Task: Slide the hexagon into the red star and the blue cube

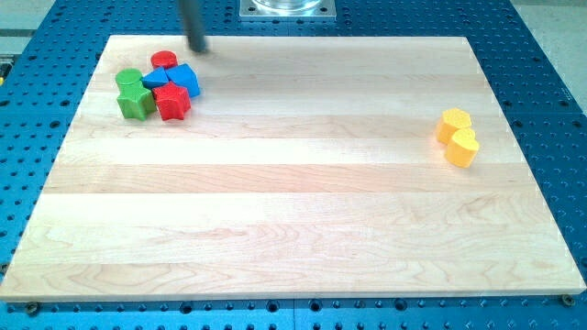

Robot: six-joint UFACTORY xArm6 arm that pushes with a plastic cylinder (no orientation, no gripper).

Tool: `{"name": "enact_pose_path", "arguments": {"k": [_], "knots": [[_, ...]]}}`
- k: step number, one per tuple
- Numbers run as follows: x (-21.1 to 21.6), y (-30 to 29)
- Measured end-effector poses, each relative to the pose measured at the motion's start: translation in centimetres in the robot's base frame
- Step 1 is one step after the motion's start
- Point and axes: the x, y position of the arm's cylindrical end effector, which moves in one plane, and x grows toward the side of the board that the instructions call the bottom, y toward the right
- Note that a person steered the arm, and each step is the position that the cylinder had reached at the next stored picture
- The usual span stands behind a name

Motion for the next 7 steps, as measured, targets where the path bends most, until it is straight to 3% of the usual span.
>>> {"name": "enact_pose_path", "arguments": {"k": [2,3,4,7], "knots": [[10.6,20.5],[10.3,30.5],[15.4,36.6],[16.1,38.7]]}}
